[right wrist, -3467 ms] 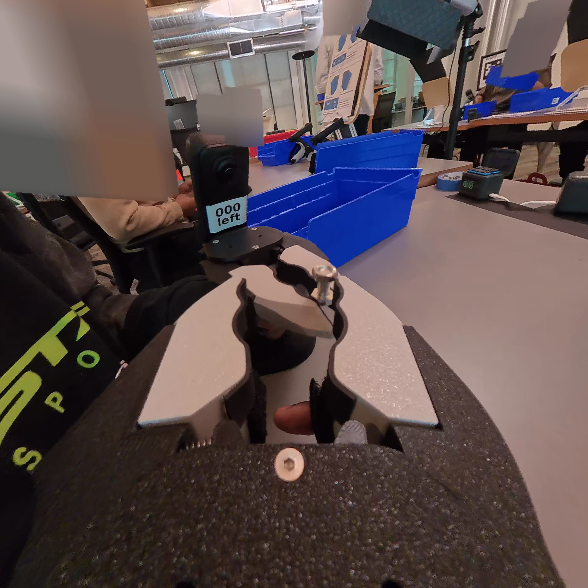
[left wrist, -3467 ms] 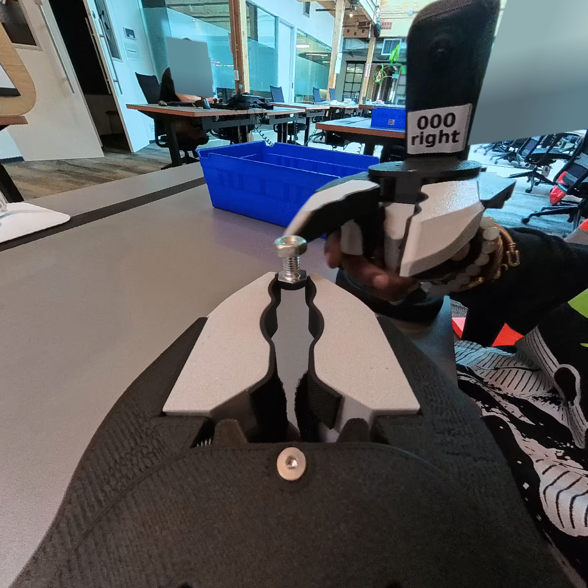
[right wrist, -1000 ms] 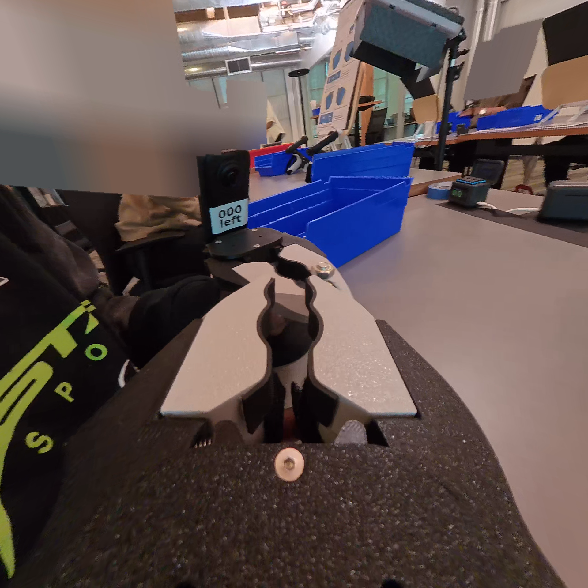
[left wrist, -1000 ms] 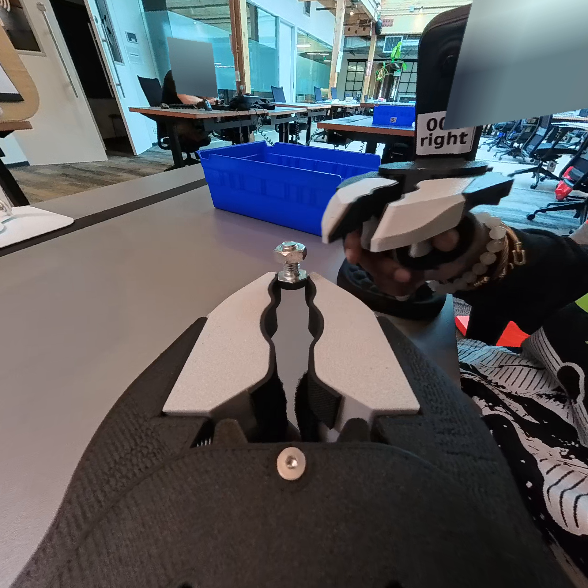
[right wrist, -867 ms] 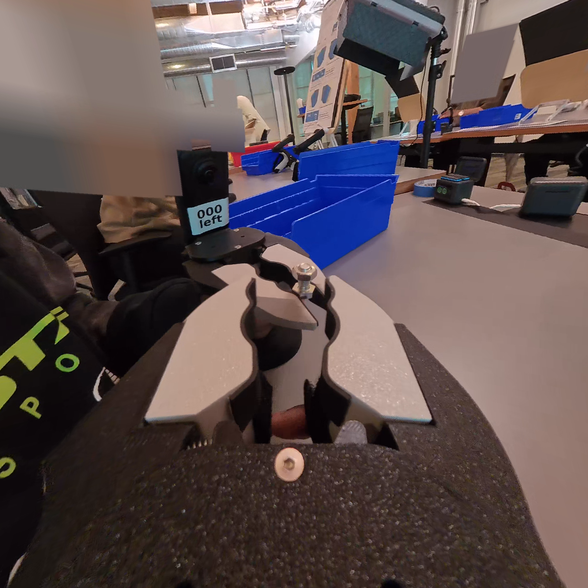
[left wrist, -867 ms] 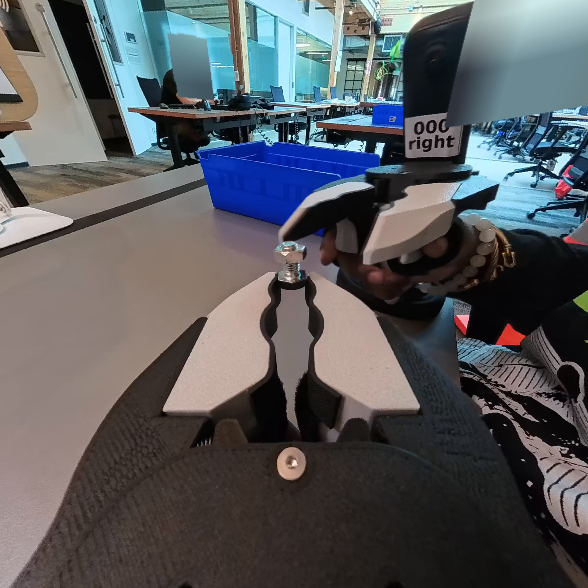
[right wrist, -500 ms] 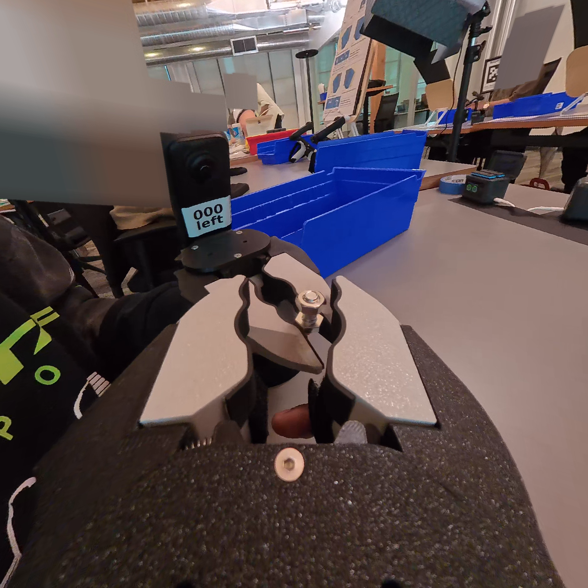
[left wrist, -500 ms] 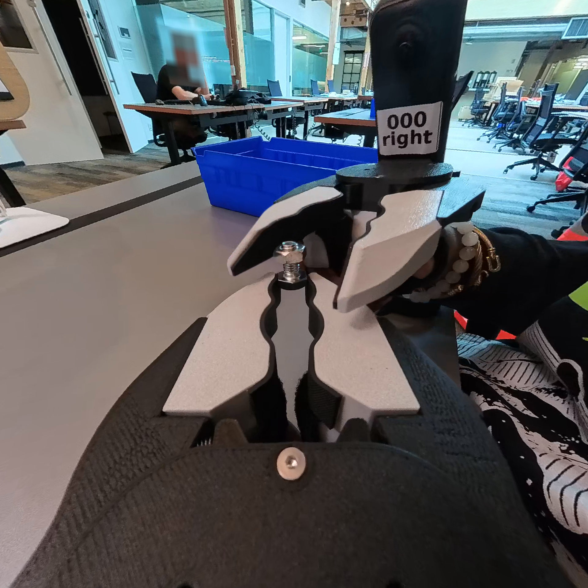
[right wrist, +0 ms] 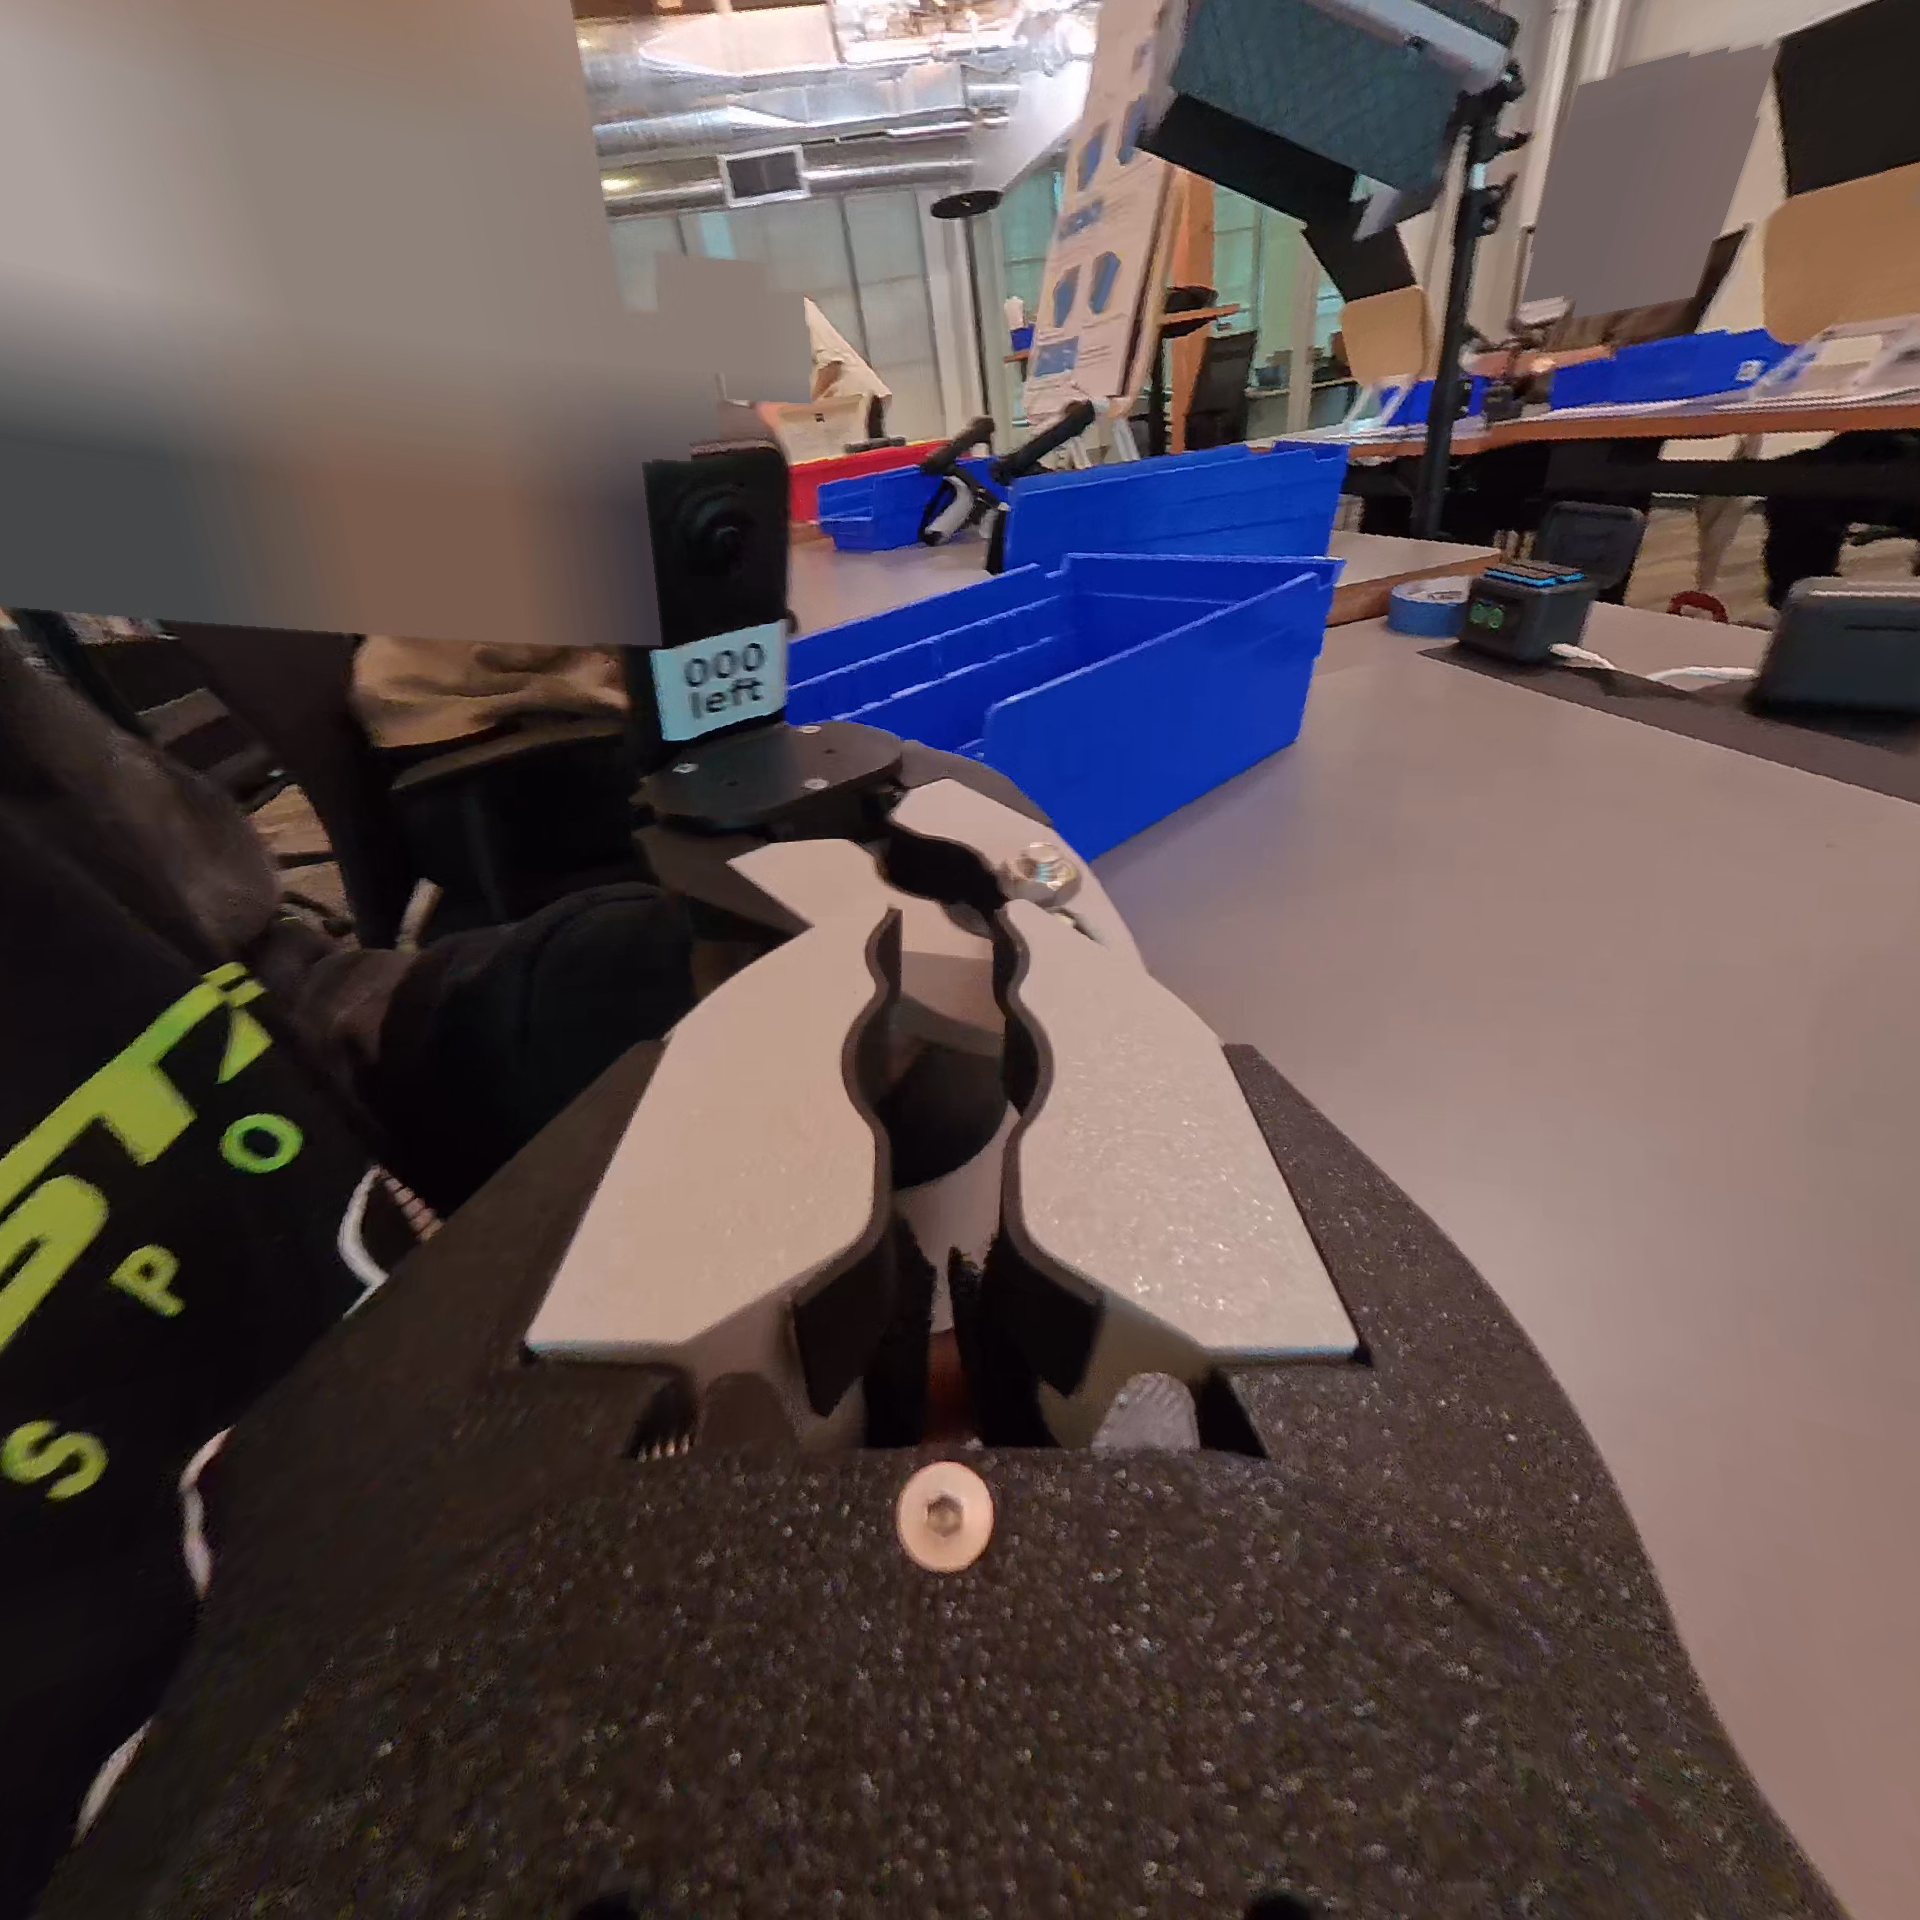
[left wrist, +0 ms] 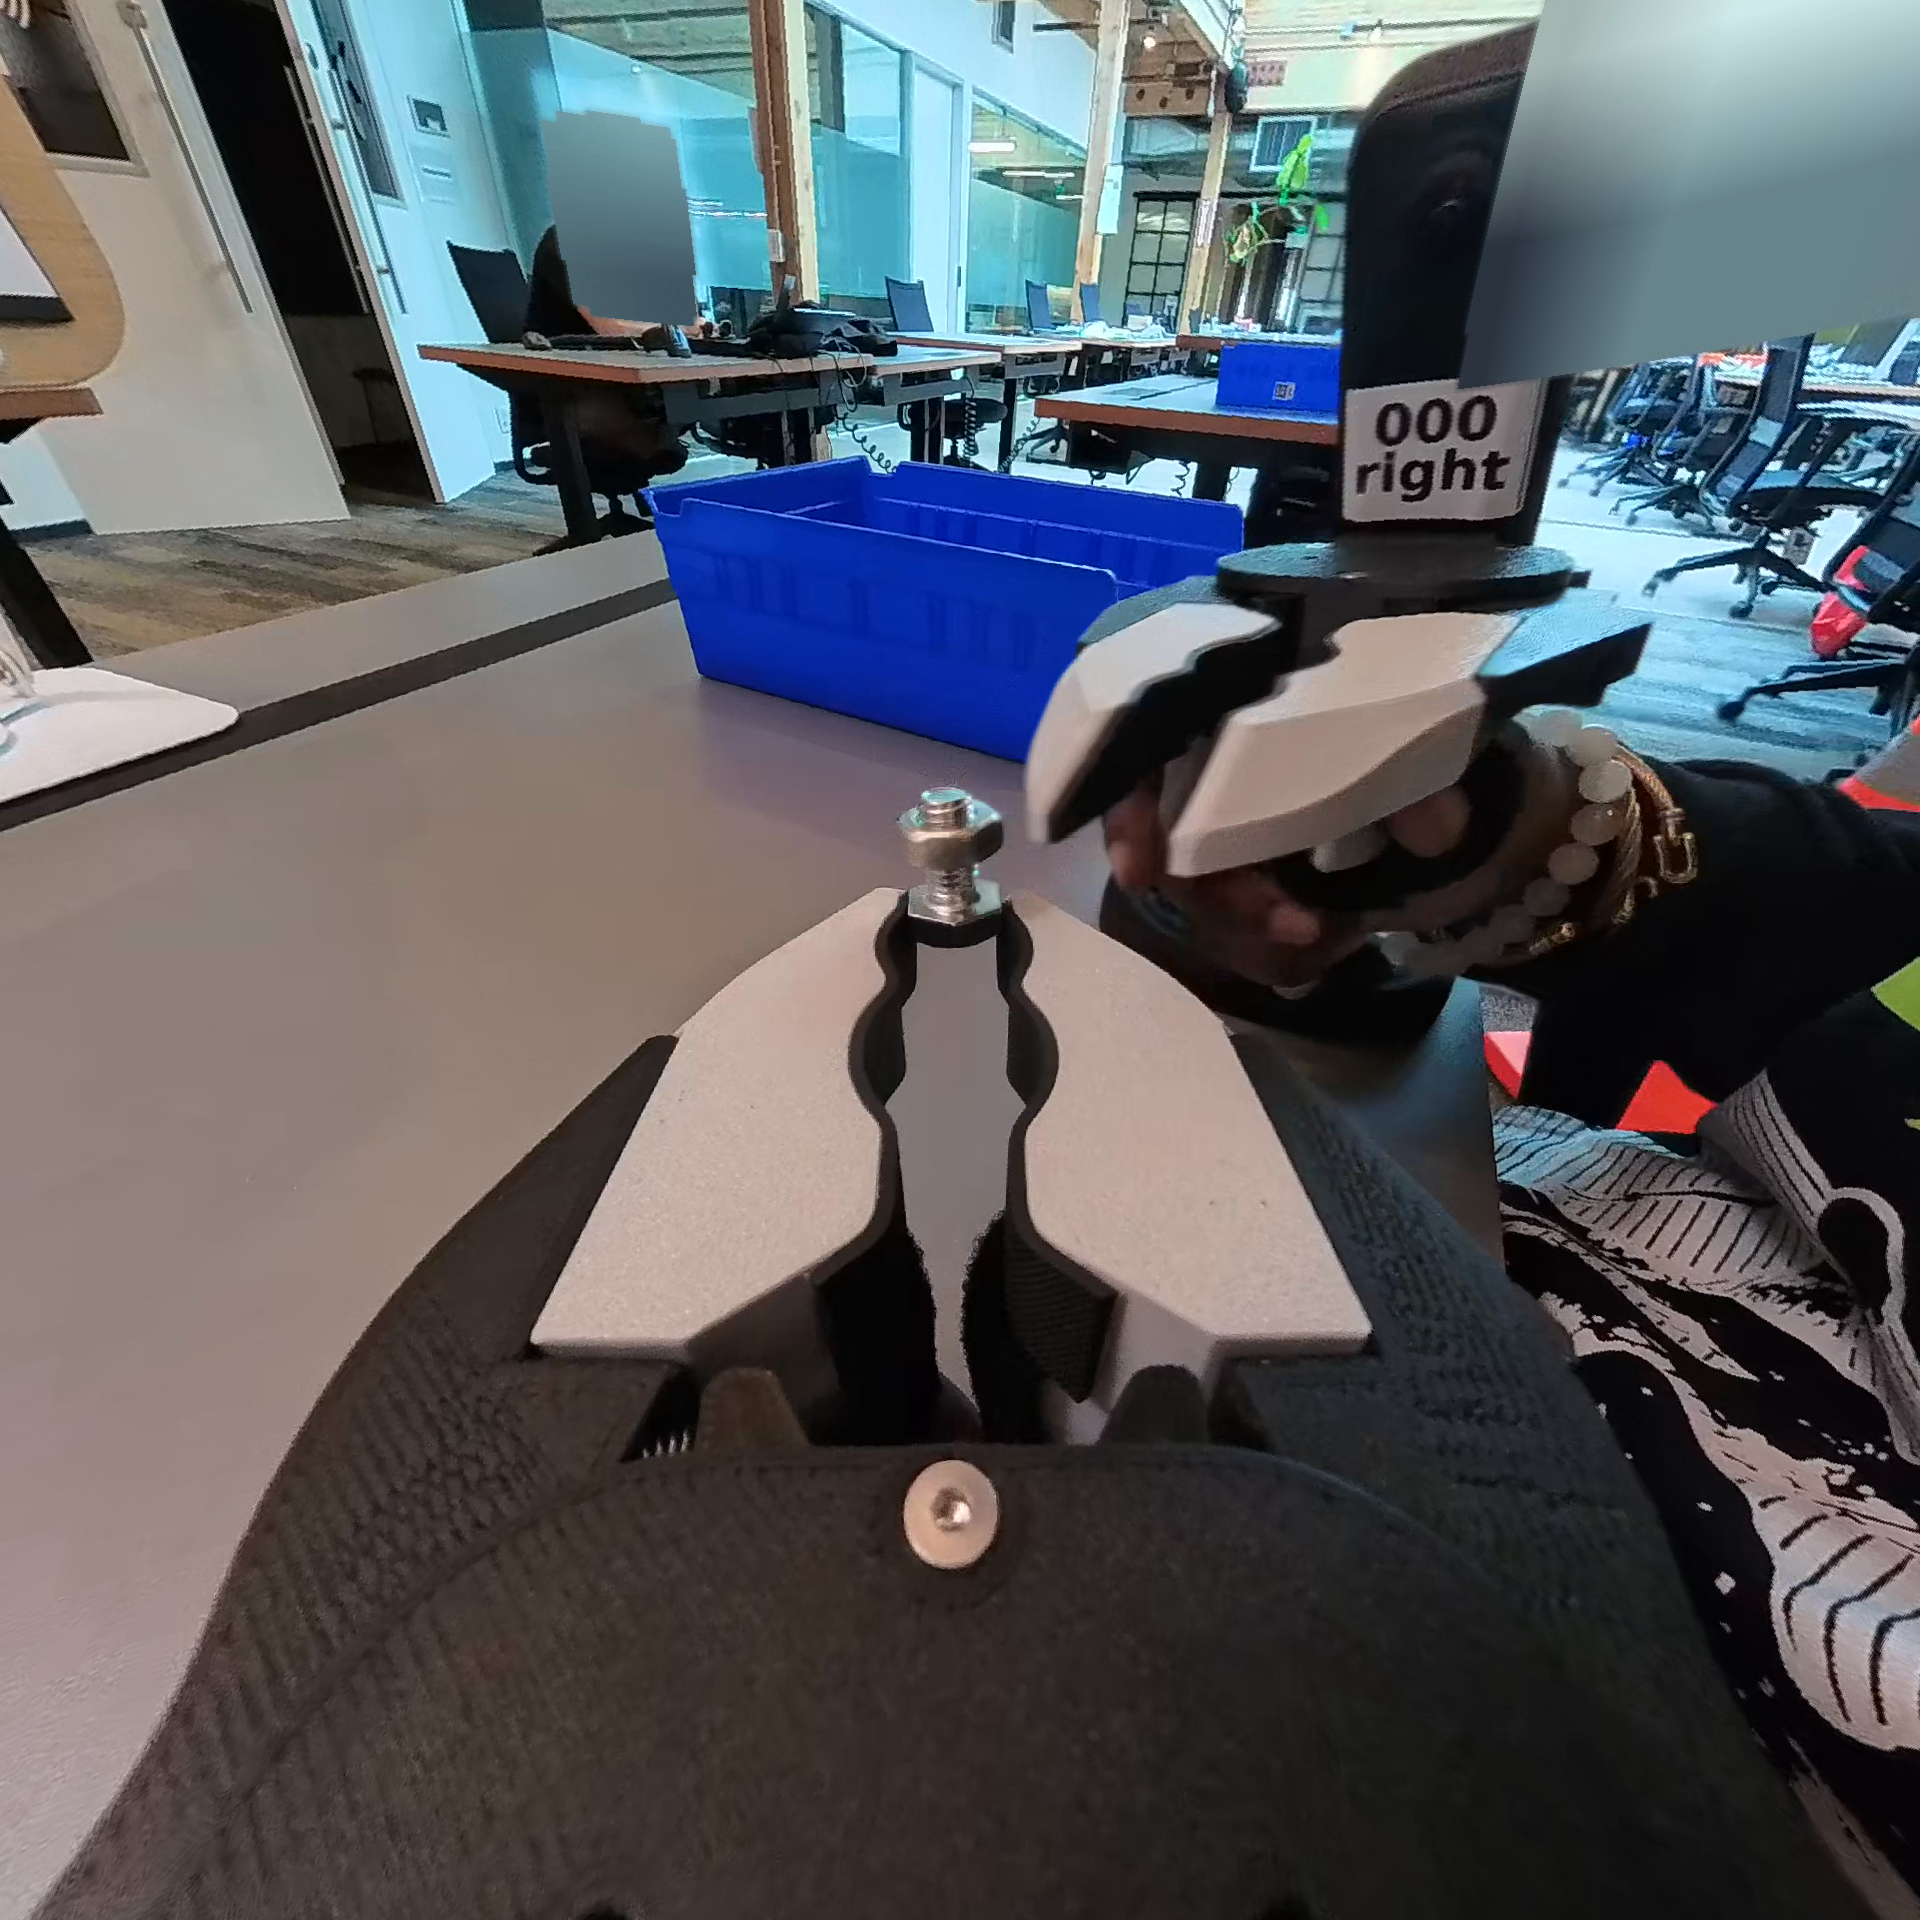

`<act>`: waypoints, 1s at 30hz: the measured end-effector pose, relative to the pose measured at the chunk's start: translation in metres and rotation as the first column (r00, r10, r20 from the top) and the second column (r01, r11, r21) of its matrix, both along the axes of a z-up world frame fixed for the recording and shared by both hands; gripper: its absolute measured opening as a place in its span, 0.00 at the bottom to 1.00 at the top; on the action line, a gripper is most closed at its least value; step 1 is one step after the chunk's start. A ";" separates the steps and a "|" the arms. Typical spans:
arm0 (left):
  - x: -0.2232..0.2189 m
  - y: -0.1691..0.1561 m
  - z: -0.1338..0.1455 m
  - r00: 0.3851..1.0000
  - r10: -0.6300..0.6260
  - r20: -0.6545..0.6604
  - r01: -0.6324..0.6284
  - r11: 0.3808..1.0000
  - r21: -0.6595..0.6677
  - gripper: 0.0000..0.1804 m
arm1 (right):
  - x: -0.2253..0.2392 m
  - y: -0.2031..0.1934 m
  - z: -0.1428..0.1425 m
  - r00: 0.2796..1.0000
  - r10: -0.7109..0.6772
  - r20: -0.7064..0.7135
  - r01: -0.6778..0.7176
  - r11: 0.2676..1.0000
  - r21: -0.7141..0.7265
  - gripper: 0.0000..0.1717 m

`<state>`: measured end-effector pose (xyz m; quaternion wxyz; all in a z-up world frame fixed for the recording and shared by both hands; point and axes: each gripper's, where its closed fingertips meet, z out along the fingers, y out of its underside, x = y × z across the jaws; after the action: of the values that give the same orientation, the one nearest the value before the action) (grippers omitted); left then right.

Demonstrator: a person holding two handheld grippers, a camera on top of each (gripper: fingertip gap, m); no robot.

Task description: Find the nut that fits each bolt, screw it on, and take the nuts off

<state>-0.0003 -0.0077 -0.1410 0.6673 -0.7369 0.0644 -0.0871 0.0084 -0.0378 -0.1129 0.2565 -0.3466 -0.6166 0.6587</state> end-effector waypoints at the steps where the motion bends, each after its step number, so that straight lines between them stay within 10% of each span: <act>1: 0.000 0.000 0.000 1.000 0.000 0.001 0.000 1.000 -0.001 0.08 | 0.004 0.000 0.002 1.000 0.011 -0.004 -0.011 1.000 -0.008 0.09; 14: 0.003 0.001 -0.002 1.000 -0.008 -0.022 0.007 1.000 -0.008 0.08 | -0.022 -0.004 0.000 1.000 -0.021 -0.022 0.021 1.000 0.000 0.24; 30: 0.001 0.000 -0.001 1.000 0.000 -0.010 0.000 1.000 -0.003 0.08 | -0.007 0.001 -0.003 1.000 -0.024 0.008 0.023 1.000 0.010 0.16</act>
<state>0.0003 -0.0076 -0.1417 0.6658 -0.7383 0.0678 -0.0836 0.0013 -0.0364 -0.1159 0.2636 -0.3551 -0.6169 0.6511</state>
